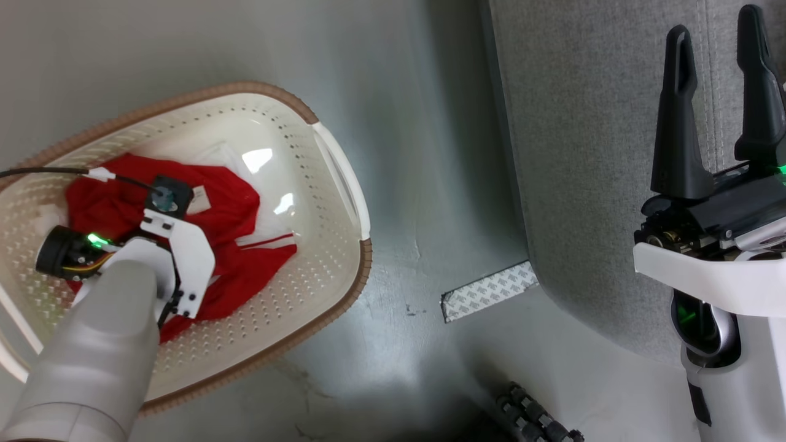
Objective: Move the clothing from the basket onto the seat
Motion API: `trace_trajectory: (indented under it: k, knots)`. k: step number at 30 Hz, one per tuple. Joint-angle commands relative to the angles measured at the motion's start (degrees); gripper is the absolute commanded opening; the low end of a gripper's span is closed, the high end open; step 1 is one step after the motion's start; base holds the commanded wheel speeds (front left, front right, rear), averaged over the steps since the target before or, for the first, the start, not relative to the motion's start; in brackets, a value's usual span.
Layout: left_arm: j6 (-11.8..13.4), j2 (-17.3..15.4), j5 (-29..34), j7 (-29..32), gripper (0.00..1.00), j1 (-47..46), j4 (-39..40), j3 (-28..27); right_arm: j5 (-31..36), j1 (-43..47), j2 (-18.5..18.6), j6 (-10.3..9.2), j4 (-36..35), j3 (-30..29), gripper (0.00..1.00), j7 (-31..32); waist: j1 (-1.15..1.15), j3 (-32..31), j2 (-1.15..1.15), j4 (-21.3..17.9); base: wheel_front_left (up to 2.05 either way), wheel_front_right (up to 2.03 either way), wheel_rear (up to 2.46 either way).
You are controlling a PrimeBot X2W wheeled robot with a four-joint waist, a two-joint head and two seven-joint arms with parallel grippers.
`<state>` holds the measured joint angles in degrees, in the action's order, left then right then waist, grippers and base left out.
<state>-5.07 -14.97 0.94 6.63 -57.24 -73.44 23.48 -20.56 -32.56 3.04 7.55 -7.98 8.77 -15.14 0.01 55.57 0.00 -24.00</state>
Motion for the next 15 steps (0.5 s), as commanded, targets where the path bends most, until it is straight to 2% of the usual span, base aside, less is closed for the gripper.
trace_trajectory:
  k: [1, 7, 8, 10, 15]
  knots:
    - [-0.22, -0.54, 0.97, 0.82, 1.00, -0.60, -0.25, 0.43, -0.14, -0.21, -0.20, -0.13, -0.53, -0.09, 1.00, 0.01, -0.01, 0.70, 0.00, -0.36, 0.00, 0.00, 0.00]
    - [-1.33, -1.52, 4.09, 7.31, 1.00, -0.14, -0.78, 4.95, -0.81, 0.71, -0.21, -0.13, -1.22, -0.04, 1.00, 0.00, -0.01, 1.29, 0.00, -0.32, 0.00, 0.00, 0.00]
    - [-1.49, -1.75, 4.42, 8.31, 0.95, -0.13, -0.84, 5.50, -0.81, 0.70, -0.21, -0.13, -1.14, -0.02, 1.00, 0.01, -0.01, 1.27, 0.00, -0.34, 0.00, 0.00, 0.00]
    - [-1.61, -2.05, 4.64, 8.47, 0.00, -0.54, -0.83, 6.13, -1.14, 0.56, -0.21, -0.13, -0.88, 0.03, 1.00, 0.01, -0.01, 1.14, 0.00, -0.45, 0.00, 0.00, 0.00]
    - [-1.45, -1.90, 3.27, 6.46, 0.00, -1.44, -0.54, 6.13, -1.68, -0.34, -0.21, -0.13, -0.34, 0.08, 1.00, 0.00, -0.01, 0.48, 0.00, -0.90, 0.00, 0.00, 0.00]
